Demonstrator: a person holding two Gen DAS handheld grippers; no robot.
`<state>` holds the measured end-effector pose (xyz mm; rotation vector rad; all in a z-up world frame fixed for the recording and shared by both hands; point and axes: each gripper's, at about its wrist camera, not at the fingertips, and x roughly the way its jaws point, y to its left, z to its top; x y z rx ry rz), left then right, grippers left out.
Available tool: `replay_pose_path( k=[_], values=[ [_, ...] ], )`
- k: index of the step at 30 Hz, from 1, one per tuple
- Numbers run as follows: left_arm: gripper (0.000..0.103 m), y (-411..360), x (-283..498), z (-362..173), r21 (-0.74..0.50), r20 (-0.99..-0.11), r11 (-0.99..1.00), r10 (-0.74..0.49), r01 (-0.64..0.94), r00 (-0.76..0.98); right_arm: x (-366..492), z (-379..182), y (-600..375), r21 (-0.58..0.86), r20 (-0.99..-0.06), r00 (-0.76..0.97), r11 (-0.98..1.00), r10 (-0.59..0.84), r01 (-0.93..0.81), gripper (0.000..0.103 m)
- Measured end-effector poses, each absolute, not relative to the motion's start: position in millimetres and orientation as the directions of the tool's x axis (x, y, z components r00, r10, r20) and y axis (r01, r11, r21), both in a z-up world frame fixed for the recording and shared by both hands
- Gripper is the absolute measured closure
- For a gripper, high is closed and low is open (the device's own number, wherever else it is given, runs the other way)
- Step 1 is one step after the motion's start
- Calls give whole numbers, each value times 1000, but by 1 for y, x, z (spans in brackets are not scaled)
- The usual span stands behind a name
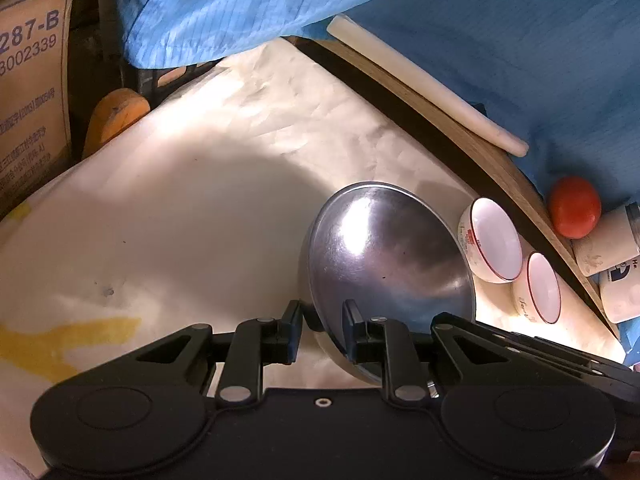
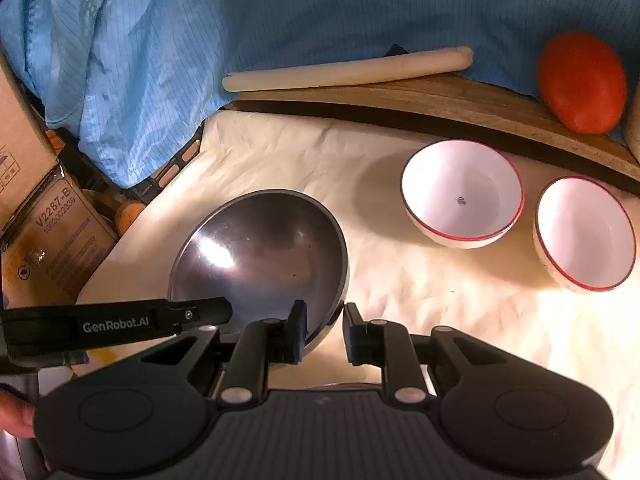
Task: Organize plates and bowls
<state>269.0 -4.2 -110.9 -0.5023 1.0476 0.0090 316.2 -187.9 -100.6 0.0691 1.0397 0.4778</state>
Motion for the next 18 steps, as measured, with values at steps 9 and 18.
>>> replay_pose_path(
  k=[9, 18],
  values=[
    [72, -3, 268, -111, -381, -825, 895, -217, -230, 522, 313, -101, -188, 273, -803, 424, 891, 418, -362, 70],
    [30, 11, 265, -93, -362, -806, 897, -164, -255, 568, 307, -89, -200, 252, -774, 484, 900, 408, -356, 43]
  ],
)
